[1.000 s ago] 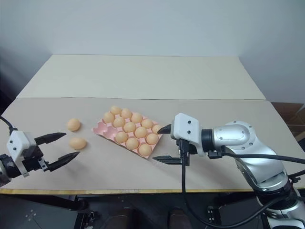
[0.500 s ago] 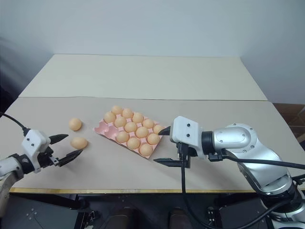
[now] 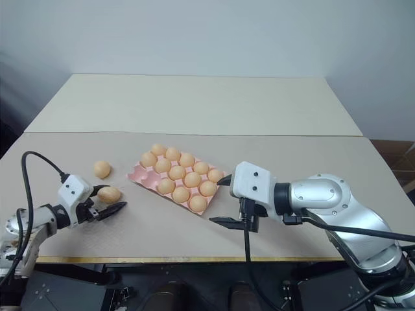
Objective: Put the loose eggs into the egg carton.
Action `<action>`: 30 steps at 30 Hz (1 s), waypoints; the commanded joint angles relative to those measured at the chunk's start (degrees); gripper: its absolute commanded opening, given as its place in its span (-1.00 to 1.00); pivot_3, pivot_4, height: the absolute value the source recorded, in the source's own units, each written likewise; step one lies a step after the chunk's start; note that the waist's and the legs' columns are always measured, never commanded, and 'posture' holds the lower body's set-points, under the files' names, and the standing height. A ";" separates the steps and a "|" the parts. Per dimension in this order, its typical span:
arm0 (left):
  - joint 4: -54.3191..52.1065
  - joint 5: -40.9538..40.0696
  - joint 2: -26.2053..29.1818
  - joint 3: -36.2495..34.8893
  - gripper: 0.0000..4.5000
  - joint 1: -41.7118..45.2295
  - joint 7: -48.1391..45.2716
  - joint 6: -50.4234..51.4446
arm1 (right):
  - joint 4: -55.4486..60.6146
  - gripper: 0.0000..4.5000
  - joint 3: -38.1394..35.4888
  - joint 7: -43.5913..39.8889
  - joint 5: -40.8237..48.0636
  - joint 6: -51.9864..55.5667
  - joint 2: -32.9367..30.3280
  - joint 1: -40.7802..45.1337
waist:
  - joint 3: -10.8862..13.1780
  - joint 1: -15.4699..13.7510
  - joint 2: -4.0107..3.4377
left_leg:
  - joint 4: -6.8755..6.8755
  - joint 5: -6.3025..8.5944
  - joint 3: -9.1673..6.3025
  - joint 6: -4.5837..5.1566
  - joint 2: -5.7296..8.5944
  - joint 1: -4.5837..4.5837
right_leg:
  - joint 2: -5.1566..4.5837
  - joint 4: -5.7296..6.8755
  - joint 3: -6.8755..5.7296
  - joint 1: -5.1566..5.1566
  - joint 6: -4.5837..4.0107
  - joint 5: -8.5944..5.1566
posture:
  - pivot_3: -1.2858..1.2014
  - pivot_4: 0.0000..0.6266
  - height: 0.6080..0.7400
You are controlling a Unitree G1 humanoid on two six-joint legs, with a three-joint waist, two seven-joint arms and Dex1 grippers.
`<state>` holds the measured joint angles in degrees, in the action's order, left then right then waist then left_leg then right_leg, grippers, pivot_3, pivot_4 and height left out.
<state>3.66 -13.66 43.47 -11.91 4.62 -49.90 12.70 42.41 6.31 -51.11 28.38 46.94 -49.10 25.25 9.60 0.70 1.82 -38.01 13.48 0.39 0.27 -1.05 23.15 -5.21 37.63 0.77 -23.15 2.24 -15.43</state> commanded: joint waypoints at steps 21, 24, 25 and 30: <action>0.28 -6.52 -3.74 3.73 -0.02 12.11 -7.56 -6.59 | 3.92 1.00 -1.84 6.79 0.09 1.38 0.40 1.10 | 0.00 -0.45 0.00 | -0.03 -0.02 -0.02 0.03 0.08 0.04 | -0.02 -0.01 -0.03 0.02 0.00 0.00 | 0.03 -0.52 1.00; 4.02 -5.56 -5.16 5.77 -0.02 15.45 -9.30 -8.90 | 5.49 1.00 -2.59 8.21 0.68 2.60 0.20 0.26 | 0.00 -0.49 0.00 | -0.07 -0.02 -0.03 0.04 0.10 0.09 | -0.02 -0.01 -0.06 0.01 0.01 0.00 | 0.03 -0.52 1.00; 5.11 -5.13 -5.56 6.32 -0.02 16.34 -9.47 -9.55 | 6.02 1.00 -2.74 8.64 0.70 2.95 0.06 -0.12 | 0.00 -0.48 0.00 | -0.07 -0.02 -0.02 0.04 0.10 0.10 | -0.03 -0.02 -0.05 0.01 0.01 0.00 | 0.03 -0.52 1.00; 12.02 -2.61 -7.70 9.18 -0.02 20.52 -11.12 -14.60 | 7.93 1.00 -3.43 10.75 0.74 4.35 0.11 -1.58 | 0.00 -0.44 0.00 | -0.07 -0.02 -0.03 0.04 0.10 0.11 | -0.02 0.00 -0.05 -0.01 0.01 0.00 | 0.03 -0.52 1.00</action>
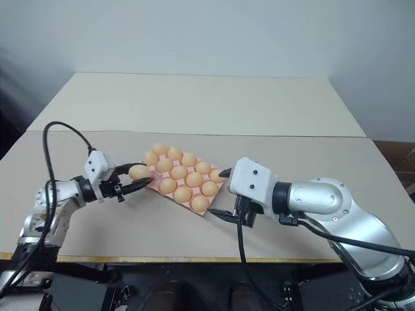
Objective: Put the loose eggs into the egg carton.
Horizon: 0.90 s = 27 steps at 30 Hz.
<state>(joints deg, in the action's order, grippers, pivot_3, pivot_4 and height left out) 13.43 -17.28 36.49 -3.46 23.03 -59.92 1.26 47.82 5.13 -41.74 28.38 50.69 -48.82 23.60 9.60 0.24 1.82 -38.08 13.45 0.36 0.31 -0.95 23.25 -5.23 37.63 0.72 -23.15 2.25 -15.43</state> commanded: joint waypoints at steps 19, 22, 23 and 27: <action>-5.49 -5.26 3.94 -6.86 0.65 -3.85 -2.45 -0.94 | 1.80 1.00 -1.28 2.66 0.63 0.03 0.33 0.06 | 0.00 0.64 0.00 | -0.04 -0.01 -0.04 0.01 -0.05 -0.01 | 0.02 0.03 0.00 0.00 0.00 0.00 | 0.03 -0.52 1.00; -9.79 -6.78 7.61 -10.98 0.65 -8.62 -2.36 1.26 | 1.47 1.00 -1.46 1.96 0.82 -0.35 0.16 0.25 | 0.00 0.63 -0.01 | -0.04 -0.01 -0.04 0.01 -0.08 0.00 | 0.03 0.01 0.00 -0.01 0.00 0.00 | 0.03 -0.52 1.00; -11.08 -7.46 8.85 -12.77 0.65 -10.45 -2.46 1.93 | 1.36 1.00 -1.66 1.60 1.01 -0.40 0.06 0.34 | 0.00 0.62 0.00 | -0.04 -0.01 -0.04 0.01 -0.08 -0.01 | 0.03 0.02 -0.01 0.00 0.00 0.00 | 0.03 -0.52 1.00; -14.14 -9.99 12.86 -20.91 0.65 -18.19 -2.66 4.42 | 0.73 1.00 -2.91 -0.96 1.72 -1.33 -0.91 0.25 | 0.01 0.59 -0.01 | -0.04 0.00 -0.03 0.01 -0.13 -0.04 | -0.01 -0.01 0.00 0.03 0.00 0.00 | 0.03 -0.52 1.00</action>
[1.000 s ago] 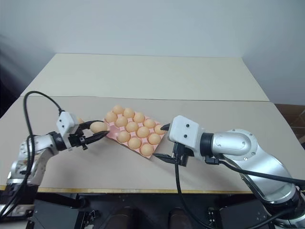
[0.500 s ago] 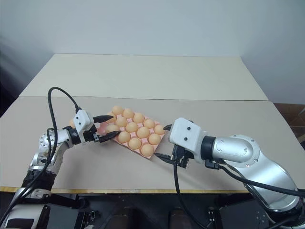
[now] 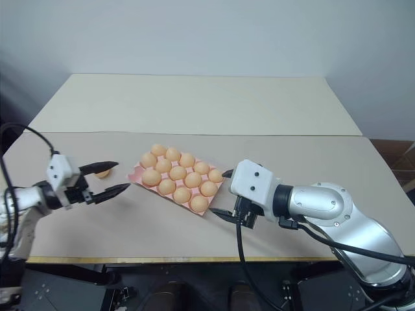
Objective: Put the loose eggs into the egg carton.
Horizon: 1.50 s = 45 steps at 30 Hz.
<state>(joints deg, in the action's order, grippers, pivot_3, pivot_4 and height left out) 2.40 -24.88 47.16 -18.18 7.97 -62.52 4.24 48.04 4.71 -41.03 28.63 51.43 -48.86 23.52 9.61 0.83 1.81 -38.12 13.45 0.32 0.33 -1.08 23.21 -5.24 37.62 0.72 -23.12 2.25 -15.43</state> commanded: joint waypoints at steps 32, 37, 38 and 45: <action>-8.43 4.78 -2.86 -12.36 0.65 -6.60 27.30 15.55 | -4.35 1.00 -4.05 -6.41 2.40 -6.76 -3.01 1.74 | -0.02 -0.67 0.04 | 0.01 0.00 0.00 0.00 0.08 -0.05 | -0.02 0.00 -0.03 0.07 -0.01 0.00 | 0.03 -0.52 1.00; -0.14 6.54 -6.77 -6.27 0.65 4.42 31.24 15.89 | -3.51 1.00 -4.30 -5.57 3.19 -5.54 -3.11 2.49 | -0.03 -0.74 0.07 | 0.01 0.00 0.00 0.00 0.10 0.03 | -0.01 -0.01 -0.02 0.01 0.00 0.01 | 0.03 -0.52 1.00; 1.47 6.89 -7.19 -5.45 0.65 5.83 31.45 15.42 | -3.29 1.00 -4.42 -5.40 3.31 -5.29 -3.17 2.55 | -0.03 -0.72 0.07 | 0.01 0.00 0.01 0.00 0.11 0.06 | -0.02 0.00 -0.01 -0.04 0.00 0.01 | 0.03 -0.52 1.00; 12.88 10.29 -9.06 0.20 0.65 13.33 31.64 12.24 | -1.25 1.00 -6.10 -3.33 4.43 -2.95 -4.23 1.28 | -0.03 -0.50 0.07 | 0.01 0.00 0.00 0.00 0.12 0.05 | -0.01 0.01 -0.02 -0.03 0.00 0.01 | 0.03 -0.52 1.00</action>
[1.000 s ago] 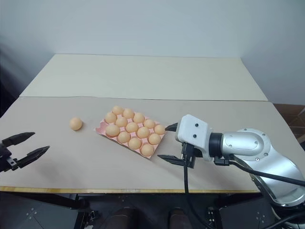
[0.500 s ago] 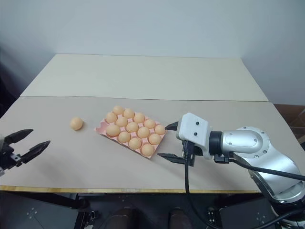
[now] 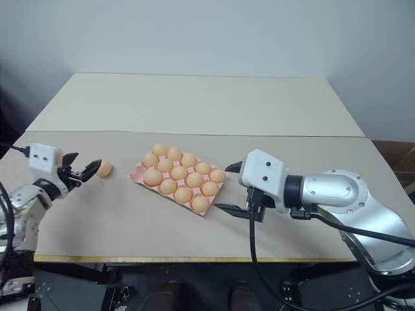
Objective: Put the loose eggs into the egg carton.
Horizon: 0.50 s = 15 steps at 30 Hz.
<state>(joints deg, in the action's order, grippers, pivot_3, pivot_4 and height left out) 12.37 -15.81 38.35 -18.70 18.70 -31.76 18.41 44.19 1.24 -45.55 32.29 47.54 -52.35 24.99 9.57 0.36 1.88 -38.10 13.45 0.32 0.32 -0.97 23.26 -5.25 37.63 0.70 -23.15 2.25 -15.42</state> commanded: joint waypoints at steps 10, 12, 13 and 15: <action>12.10 2.97 -2.51 5.56 0.65 7.30 -1.82 -6.04 | 4.62 1.00 -3.45 3.50 1.41 2.63 -1.04 -1.81 | 0.00 -0.19 0.01 | 0.00 0.00 -0.02 0.00 0.00 0.01 | 0.00 0.00 -0.02 0.01 0.00 0.00 | 0.03 -0.52 1.00; 13.84 3.49 -2.84 6.03 0.65 8.31 -1.18 -6.30 | 4.54 1.00 -3.48 3.64 1.50 2.78 -1.01 -1.64 | 0.00 -0.14 0.01 | -0.01 0.00 -0.02 0.00 0.01 0.00 | 0.00 0.01 -0.02 0.01 0.00 0.00 | 0.03 -0.52 1.00; 14.45 3.89 -2.93 6.30 0.65 8.63 -0.76 -6.64 | 4.54 1.00 -3.52 3.69 1.55 2.83 -1.01 -1.62 | 0.00 -0.13 0.01 | -0.01 0.00 -0.01 0.00 0.00 0.00 | 0.00 0.01 -0.02 0.01 0.00 0.00 | 0.03 -0.52 1.00; 15.37 4.45 -3.14 6.53 0.65 9.12 -0.32 -7.27 | 4.47 1.00 -3.50 3.76 1.56 2.94 -1.00 -1.52 | -0.01 -0.15 0.01 | -0.01 0.00 -0.01 0.00 0.01 0.01 | 0.01 0.01 -0.02 0.01 0.00 0.00 | 0.03 -0.52 1.00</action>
<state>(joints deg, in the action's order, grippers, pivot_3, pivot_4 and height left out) 27.63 -11.72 34.94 -12.12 26.76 -32.58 12.55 47.11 -0.50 -42.28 33.16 50.43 -52.78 23.21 9.57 0.21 1.89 -38.12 13.45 0.31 0.32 -0.96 23.27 -5.24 37.64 0.68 -23.14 2.25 -15.42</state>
